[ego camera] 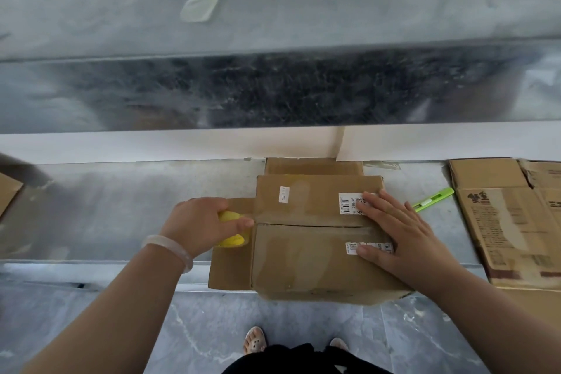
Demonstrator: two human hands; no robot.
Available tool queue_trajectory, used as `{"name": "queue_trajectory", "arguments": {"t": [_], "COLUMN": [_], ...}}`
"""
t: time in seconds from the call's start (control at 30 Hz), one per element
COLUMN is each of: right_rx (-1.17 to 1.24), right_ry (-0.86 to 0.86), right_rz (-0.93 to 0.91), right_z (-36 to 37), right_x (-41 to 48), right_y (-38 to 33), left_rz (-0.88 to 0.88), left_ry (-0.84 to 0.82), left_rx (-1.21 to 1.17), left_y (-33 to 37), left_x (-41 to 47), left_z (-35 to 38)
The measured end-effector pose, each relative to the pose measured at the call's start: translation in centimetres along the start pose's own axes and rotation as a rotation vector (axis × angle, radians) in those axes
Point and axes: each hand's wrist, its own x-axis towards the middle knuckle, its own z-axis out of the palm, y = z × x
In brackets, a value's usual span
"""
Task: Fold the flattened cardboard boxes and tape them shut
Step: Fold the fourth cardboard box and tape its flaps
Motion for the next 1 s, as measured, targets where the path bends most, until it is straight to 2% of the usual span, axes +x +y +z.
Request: {"name": "queue_trajectory", "arguments": {"t": [0.17, 0.33, 0.43, 0.57, 0.73, 0.87, 0.93, 1.0], "right_rx": [-0.160, -0.388, -0.289, -0.205, -0.236, -0.259, -0.257, -0.281], "right_ry": [-0.096, -0.078, -0.092, -0.090, -0.074, -0.082, -0.083, -0.088], "right_rz": [0.006, 0.033, 0.084, -0.004, -0.156, -0.165, -0.151, -0.137], "right_z": [-0.6, 0.7, 2.5, 4.9, 5.0, 5.1, 4.9, 4.8], "right_x": [-0.1, -0.8, -0.6, 0.8, 1.1, 1.4, 1.3, 1.2], "right_y": [-0.6, -3.9, -7.4, -10.9, -10.8, -10.8, -10.8, -10.9], "left_rz": [0.002, 0.022, 0.040, 0.063, 0.112, 0.154, 0.195, 0.261], "left_ry": [-0.053, -0.094, -0.097, -0.096, -0.068, -0.033, -0.040, -0.094], "left_rx": [-0.067, -0.002, 0.010, -0.006, -0.013, -0.002, -0.110, -0.313], "left_y": [-0.4, 0.2, 0.7, 0.4, 0.1, -0.2, -0.6, -1.4], "left_x": [0.4, 0.8, 1.0, 1.1, 1.0, 0.7, 0.5, 0.1], "left_z": [0.6, 0.3, 0.4, 0.4, 0.7, 1.0, 0.9, 0.8]}}
